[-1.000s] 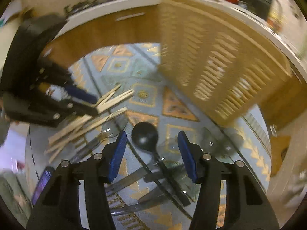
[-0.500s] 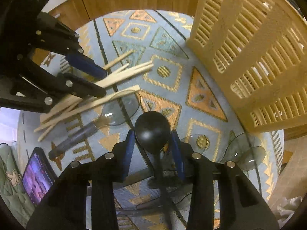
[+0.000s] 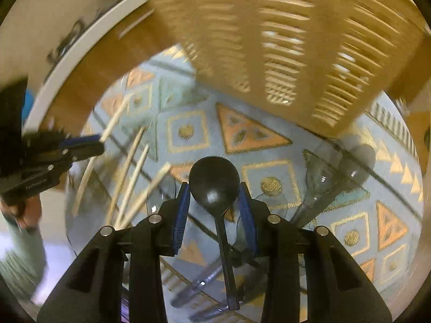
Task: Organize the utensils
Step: 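Grasp a wooden chopstick with the left tool while the right tool grasps the black spoon, then lift the chopstick and black spoon with both tools over the beige holder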
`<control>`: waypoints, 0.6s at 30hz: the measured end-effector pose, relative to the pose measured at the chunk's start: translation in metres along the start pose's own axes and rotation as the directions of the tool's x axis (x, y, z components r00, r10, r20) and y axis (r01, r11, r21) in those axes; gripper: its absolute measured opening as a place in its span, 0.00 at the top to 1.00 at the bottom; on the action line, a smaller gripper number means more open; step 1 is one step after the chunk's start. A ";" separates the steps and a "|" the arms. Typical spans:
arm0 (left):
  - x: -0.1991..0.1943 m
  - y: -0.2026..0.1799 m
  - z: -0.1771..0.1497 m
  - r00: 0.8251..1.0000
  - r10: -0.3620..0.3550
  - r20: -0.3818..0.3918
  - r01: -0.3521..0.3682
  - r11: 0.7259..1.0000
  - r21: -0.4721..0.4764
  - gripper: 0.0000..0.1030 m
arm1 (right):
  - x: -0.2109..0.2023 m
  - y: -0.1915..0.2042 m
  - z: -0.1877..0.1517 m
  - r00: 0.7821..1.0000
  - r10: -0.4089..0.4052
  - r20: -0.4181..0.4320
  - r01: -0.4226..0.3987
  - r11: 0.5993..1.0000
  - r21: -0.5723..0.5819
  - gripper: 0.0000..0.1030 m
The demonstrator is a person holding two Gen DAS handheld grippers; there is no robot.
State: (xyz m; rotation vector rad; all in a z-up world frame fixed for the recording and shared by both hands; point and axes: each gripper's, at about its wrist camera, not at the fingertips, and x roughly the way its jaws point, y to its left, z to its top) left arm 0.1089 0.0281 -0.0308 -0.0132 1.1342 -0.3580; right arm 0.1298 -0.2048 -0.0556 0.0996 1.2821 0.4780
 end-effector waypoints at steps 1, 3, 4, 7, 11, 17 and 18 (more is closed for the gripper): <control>0.001 0.007 0.000 1.000 0.026 -0.004 -0.026 0.999 -0.020 0.90 | 0.002 -0.002 0.001 1.000 -0.004 -0.006 0.004 1.000 0.025 0.68; 0.010 0.020 -0.001 0.997 0.062 -0.035 -0.064 0.997 -0.054 0.90 | 0.009 -0.006 0.001 1.000 -0.019 -0.024 0.021 0.997 0.078 0.68; 0.014 0.022 -0.001 0.996 0.071 -0.048 -0.074 0.995 -0.063 0.90 | 0.015 -0.006 0.001 0.999 -0.032 -0.033 0.035 0.995 0.091 0.68; 0.021 0.028 -0.001 0.994 0.097 -0.057 -0.099 0.994 -0.039 0.89 | 0.013 -0.003 -0.003 0.998 -0.061 -0.033 0.064 0.994 0.092 0.67; 0.025 0.021 0.008 0.992 0.101 -0.070 -0.102 0.995 -0.007 0.71 | 0.016 0.006 -0.001 0.992 -0.113 -0.056 0.117 0.991 0.068 0.67; 0.044 0.009 0.026 0.978 0.142 -0.150 -0.125 0.985 0.117 0.67 | 0.021 0.018 -0.001 0.978 -0.195 -0.075 0.196 0.981 0.012 0.67; 0.046 0.006 0.026 0.973 0.168 -0.156 -0.147 0.979 0.140 0.73 | 0.023 0.021 0.000 0.976 -0.204 -0.076 0.205 0.979 0.007 0.67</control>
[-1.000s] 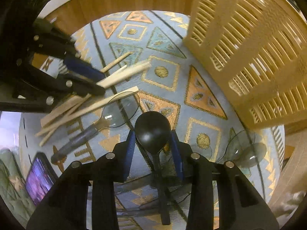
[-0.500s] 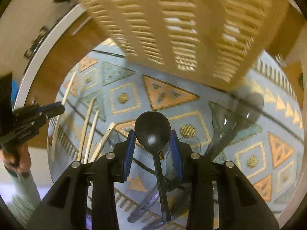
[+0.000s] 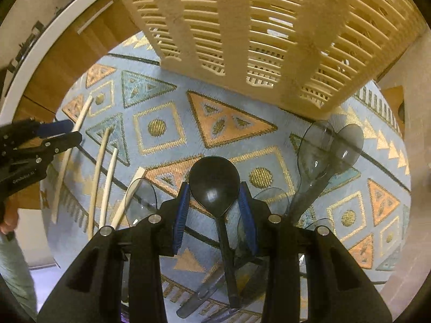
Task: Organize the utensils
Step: 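Lift the chopstick and black spoon with both tools over the beige holder, then open both tools to drop chopstick and black spoon into the holder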
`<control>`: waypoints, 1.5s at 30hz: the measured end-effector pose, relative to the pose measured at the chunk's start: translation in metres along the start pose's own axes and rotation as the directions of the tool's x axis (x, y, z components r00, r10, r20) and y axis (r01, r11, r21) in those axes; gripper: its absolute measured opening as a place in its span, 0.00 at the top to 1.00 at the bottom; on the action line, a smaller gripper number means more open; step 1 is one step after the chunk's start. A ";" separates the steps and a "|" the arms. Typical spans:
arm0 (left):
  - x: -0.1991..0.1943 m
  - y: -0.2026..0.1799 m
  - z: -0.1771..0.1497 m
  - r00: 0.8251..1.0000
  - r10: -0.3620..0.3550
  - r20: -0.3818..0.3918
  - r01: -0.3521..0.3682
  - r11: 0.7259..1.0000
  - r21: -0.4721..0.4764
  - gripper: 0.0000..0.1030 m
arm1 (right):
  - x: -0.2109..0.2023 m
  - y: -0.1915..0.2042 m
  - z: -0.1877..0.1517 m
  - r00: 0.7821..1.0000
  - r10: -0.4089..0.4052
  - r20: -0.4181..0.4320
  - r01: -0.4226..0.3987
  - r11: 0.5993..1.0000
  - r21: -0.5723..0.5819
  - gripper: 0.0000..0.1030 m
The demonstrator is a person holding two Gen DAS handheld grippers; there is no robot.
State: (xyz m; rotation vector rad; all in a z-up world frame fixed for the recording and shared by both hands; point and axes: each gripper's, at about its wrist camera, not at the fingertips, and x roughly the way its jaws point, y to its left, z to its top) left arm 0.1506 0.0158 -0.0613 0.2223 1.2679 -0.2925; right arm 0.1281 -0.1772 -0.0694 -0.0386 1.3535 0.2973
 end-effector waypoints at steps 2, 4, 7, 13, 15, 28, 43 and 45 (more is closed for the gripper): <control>0.001 -0.012 0.000 0.997 0.077 -0.015 -0.077 0.995 0.056 0.80 | 0.001 0.001 0.000 1.000 -0.017 0.007 0.017 1.000 -0.003 0.67; 0.000 -0.017 -0.001 0.996 0.089 -0.019 -0.088 0.994 0.064 0.91 | 0.000 -0.003 -0.001 1.000 -0.011 0.022 0.011 1.000 0.001 0.68; -0.006 -0.024 -0.005 0.998 0.049 0.038 -0.051 0.998 0.041 0.91 | -0.005 0.003 -0.006 0.996 0.048 0.070 -0.049 0.999 0.016 0.68; -0.062 -0.032 -0.023 0.944 -0.103 0.315 0.115 0.993 -0.019 0.92 | -0.065 -0.002 -0.034 0.942 0.186 0.278 -0.178 0.982 -0.054 0.68; -0.091 -0.036 -0.027 0.894 -0.136 0.426 0.159 0.987 -0.019 0.92 | -0.089 -0.001 -0.044 0.900 0.228 0.372 -0.212 0.974 -0.085 0.68; -0.215 -0.061 0.012 0.554 -0.197 0.809 0.239 0.968 0.073 0.98 | -0.233 -0.035 -0.024 0.577 0.228 0.784 -0.214 0.969 -0.125 0.68; -0.169 -0.064 0.080 0.508 -0.139 0.850 0.203 0.978 0.038 0.98 | -0.169 -0.104 0.053 0.486 0.013 0.874 -0.157 0.985 0.072 0.67; -0.159 -0.064 0.081 0.516 -0.140 0.845 0.202 0.979 0.039 0.98 | -0.160 -0.107 0.056 0.486 0.022 0.874 -0.162 0.985 0.066 0.67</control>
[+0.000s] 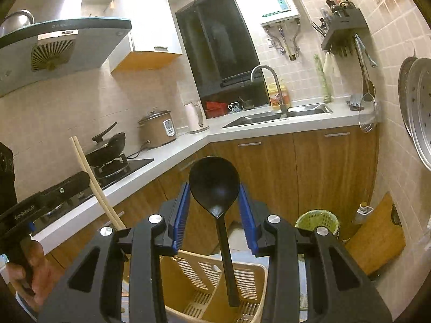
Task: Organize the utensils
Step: 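Open both tools to drop chopstick and black spoon into the holder, then grasp another chopstick with the left tool while the right tool grasps a clear spoon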
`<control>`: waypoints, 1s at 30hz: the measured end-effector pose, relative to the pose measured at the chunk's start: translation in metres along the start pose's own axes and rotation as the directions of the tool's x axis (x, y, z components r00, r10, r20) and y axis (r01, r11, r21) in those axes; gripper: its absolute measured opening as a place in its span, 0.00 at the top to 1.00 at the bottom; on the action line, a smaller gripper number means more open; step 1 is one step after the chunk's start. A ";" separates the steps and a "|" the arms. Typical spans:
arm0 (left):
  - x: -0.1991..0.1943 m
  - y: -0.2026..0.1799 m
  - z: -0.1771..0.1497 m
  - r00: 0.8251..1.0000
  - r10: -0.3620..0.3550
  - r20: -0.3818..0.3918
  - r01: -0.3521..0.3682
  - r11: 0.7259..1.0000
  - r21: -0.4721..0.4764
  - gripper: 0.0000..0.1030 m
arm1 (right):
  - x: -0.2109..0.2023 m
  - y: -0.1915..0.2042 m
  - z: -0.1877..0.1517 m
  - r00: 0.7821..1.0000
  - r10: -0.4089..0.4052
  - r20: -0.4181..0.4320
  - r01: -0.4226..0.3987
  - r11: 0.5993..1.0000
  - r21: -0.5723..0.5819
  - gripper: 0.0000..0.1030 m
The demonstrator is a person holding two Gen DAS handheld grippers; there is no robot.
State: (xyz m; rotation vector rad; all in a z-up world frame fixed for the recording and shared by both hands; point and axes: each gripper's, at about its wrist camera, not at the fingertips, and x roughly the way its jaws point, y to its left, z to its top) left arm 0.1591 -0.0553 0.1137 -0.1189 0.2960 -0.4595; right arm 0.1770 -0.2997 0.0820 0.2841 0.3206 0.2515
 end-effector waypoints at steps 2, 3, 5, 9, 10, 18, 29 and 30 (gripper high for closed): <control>0.004 0.002 -0.009 1.000 -0.002 -0.004 0.002 1.000 0.004 0.98 | -0.001 -0.001 -0.008 1.000 0.001 0.008 -0.001 1.000 -0.003 0.66; 0.005 0.004 -0.010 1.000 -0.003 -0.007 0.003 1.000 0.004 0.98 | -0.002 -0.001 -0.009 1.000 0.001 0.008 -0.001 1.000 -0.007 0.66; 0.007 0.006 -0.014 1.000 -0.014 -0.016 0.014 1.000 0.006 0.97 | -0.005 0.000 -0.015 1.000 0.001 0.008 -0.001 1.000 -0.013 0.60; 0.005 0.006 -0.022 0.999 -0.025 -0.034 0.026 0.999 0.022 0.96 | -0.021 -0.001 -0.021 1.000 0.003 0.009 -0.003 1.000 0.002 0.32; 0.003 0.006 -0.023 0.999 -0.033 -0.043 0.034 0.999 0.020 0.93 | -0.024 -0.002 -0.021 1.000 0.013 -0.006 -0.013 1.000 0.003 0.32; -0.046 0.014 -0.012 0.989 -0.092 -0.117 0.089 0.996 -0.032 0.69 | -0.072 0.010 -0.012 0.990 -0.011 -0.141 0.010 1.000 -0.011 0.32; -0.085 0.002 -0.048 0.887 -0.072 -0.456 0.082 0.997 0.002 0.69 | -0.104 0.021 -0.027 0.884 -0.046 -0.464 0.073 0.997 0.040 0.33; -0.084 0.004 -0.058 0.870 -0.066 -0.489 0.074 0.997 -0.001 0.69 | -0.101 0.020 -0.033 0.864 -0.032 -0.502 0.070 0.996 0.056 0.35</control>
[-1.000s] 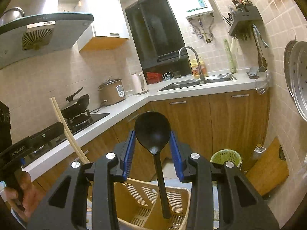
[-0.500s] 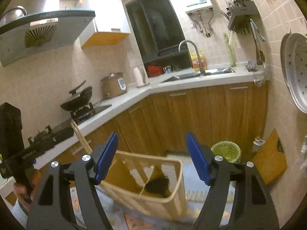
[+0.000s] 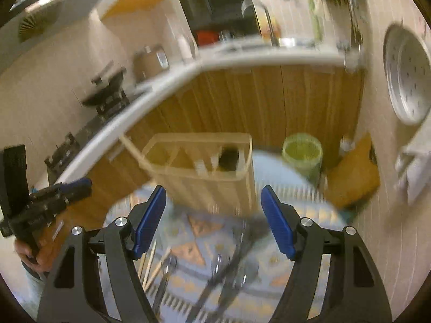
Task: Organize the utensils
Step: 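Grasp another chopstick with the left tool while the right tool grasps a clear spoon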
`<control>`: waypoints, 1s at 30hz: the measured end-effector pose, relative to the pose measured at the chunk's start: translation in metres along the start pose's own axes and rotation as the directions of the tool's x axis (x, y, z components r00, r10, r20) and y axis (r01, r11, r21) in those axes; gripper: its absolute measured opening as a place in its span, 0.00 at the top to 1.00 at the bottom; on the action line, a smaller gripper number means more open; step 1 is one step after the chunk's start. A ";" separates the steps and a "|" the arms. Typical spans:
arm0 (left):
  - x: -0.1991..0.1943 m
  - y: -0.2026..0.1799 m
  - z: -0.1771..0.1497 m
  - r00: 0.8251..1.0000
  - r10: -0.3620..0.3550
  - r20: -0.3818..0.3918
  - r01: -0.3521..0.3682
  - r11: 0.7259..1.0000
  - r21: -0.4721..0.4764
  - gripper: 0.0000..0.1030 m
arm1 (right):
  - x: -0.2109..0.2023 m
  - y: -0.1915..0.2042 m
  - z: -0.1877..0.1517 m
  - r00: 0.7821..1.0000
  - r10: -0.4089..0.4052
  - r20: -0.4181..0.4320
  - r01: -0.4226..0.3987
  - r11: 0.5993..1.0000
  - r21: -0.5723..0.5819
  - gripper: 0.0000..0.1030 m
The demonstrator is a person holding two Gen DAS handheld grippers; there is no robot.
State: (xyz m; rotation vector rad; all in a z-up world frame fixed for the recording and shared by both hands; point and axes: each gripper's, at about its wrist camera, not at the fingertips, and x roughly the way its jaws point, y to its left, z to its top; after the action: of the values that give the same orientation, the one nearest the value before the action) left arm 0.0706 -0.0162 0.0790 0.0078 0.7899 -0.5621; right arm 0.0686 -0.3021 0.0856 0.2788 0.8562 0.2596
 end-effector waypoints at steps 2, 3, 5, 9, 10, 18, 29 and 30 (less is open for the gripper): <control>0.012 0.007 -0.019 0.997 0.009 -0.075 -0.010 1.000 -0.016 0.69 | 0.018 0.002 -0.012 0.994 0.038 -0.103 -0.036 0.999 0.019 0.39; 0.022 0.013 -0.030 0.992 0.007 -0.123 -0.012 0.999 -0.038 0.70 | 0.026 0.004 -0.018 0.989 0.049 -0.138 -0.047 0.999 0.022 0.40; 0.041 0.027 -0.054 0.975 -0.021 -0.222 0.001 0.996 -0.088 0.70 | 0.049 0.012 -0.036 0.970 0.069 -0.234 -0.066 0.998 0.024 0.43; 0.069 0.040 -0.088 0.944 -0.013 -0.330 -0.028 0.993 -0.119 0.72 | 0.087 0.030 -0.067 0.931 0.095 -0.354 -0.094 0.995 0.021 0.48; 0.075 0.041 -0.095 0.936 -0.009 -0.351 -0.035 0.992 -0.121 0.75 | 0.095 0.035 -0.074 0.921 0.096 -0.377 -0.096 0.995 0.019 0.51; 0.091 0.023 -0.114 0.917 0.106 -0.385 -0.116 0.993 -0.004 0.78 | 0.132 0.060 -0.095 0.880 0.086 -0.467 -0.089 0.996 0.016 0.52; 0.092 0.012 -0.116 0.912 0.171 -0.374 -0.144 0.984 0.100 0.79 | 0.160 0.097 -0.106 0.875 -0.051 -0.482 -0.018 0.990 -0.137 0.65; 0.091 0.014 -0.115 0.912 0.165 -0.376 -0.138 0.986 0.098 0.80 | 0.160 0.100 -0.108 0.877 -0.070 -0.476 -0.008 0.987 -0.161 0.67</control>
State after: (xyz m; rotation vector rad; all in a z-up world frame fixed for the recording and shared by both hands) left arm 0.0516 -0.0233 -0.0671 0.2487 1.1407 -0.4443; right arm 0.0750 -0.1410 -0.0596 0.0464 1.3257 0.3735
